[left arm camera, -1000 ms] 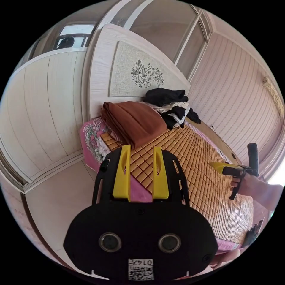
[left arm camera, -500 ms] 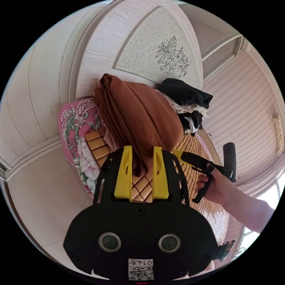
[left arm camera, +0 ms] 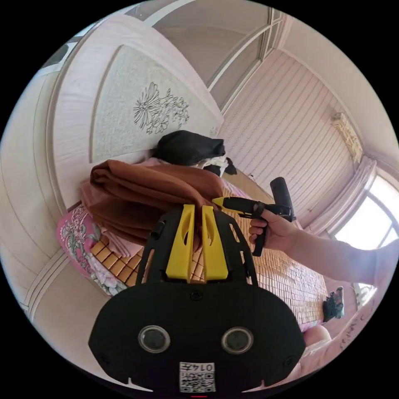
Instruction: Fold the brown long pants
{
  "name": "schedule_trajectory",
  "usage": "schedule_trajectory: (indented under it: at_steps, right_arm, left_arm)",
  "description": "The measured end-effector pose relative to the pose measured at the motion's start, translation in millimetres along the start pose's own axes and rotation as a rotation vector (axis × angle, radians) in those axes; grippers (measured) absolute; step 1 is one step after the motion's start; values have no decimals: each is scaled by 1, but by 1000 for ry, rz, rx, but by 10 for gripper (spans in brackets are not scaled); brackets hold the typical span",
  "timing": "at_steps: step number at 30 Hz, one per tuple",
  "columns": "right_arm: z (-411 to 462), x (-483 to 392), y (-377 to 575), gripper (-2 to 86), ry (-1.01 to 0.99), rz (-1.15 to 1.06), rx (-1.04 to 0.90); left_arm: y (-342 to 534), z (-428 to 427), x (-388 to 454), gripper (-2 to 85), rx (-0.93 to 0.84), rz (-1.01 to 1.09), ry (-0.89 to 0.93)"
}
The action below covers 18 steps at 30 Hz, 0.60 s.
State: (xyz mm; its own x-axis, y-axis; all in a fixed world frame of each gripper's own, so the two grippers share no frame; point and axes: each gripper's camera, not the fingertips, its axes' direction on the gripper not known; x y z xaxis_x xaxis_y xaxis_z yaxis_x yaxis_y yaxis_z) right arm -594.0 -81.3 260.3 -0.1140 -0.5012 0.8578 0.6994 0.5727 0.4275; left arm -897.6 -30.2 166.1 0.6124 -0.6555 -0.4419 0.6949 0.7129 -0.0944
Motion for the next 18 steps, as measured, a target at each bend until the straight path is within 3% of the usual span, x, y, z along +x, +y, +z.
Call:
schedule_trajectory:
  at_steps: [3, 6, 9, 10, 12, 15, 18]
  right_arm:
    - [-79, -17, 59, 27, -21, -25, 2]
    - [-136, -15, 147, 31, 121, 24, -115]
    - [-148, 25, 245, 33, 385, 314, -321]
    - [-143, 34, 281, 23, 509, 390, -424]
    - [-146, 26, 314, 10, 552, 397, -386]
    - [-162, 0, 335, 3, 517, 434, -252]
    - [-166, -53, 334, 5, 639, 282, -141]
  left_arm:
    - [13, -8, 85, 22, -67, 201, 179]
    - [61, 27, 159, 32, -250, 275, 393]
    - [139, 109, 201, 25, -594, 126, 560]
    - [169, 129, 210, 8, -648, 63, 594]
    - [189, 133, 222, -4, -611, 6, 696]
    - [185, 111, 241, -7, -547, 93, 559]
    - [177, 85, 232, -4, -449, 109, 330]
